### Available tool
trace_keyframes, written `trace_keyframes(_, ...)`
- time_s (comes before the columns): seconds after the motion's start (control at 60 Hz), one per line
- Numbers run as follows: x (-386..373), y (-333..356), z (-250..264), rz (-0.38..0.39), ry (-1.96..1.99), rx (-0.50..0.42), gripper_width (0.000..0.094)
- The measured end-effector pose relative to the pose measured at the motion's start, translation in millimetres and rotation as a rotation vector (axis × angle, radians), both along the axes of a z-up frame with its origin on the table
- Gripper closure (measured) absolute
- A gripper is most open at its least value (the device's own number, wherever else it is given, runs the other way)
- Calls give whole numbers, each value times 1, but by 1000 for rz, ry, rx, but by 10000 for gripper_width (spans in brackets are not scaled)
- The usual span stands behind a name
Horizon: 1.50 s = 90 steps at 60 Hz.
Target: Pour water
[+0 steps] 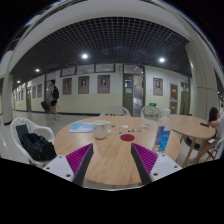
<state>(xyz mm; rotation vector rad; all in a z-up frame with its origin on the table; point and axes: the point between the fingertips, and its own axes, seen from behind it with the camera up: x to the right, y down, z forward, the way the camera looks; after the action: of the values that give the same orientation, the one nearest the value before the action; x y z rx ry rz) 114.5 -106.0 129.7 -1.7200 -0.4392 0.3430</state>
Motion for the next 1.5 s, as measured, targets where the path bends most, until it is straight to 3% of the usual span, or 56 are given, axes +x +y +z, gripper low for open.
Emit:
trace_keyframes(0.217,18,4,-7,-4,-41,-10,108)
trace_keyframes(0.383,47,23,-5,-60,-63,33,80)
trace_keyframes(0.533,90,65,-9,-164,-58,71,78)
trace_keyframes(0.717,119,156,-10,-189,-105,153,89)
trace_keyframes(0.85,139,217,-20,-245,-101,119,89)
trace_keyframes(0.917,132,235,-23,-227,-56,107,97)
trace_keyframes(1.017,122,257,-28,-201,-13,91,160)
trace_keyframes(1.1,119,267,-31,-204,6,88,478)
trace_keyframes(1.183,125,265,-29,-243,55,94,498)
trace_keyframes(1.333,122,269,-31,-274,5,90,617)
trace_keyframes(1.5,86,284,20,-276,-349,256,620)
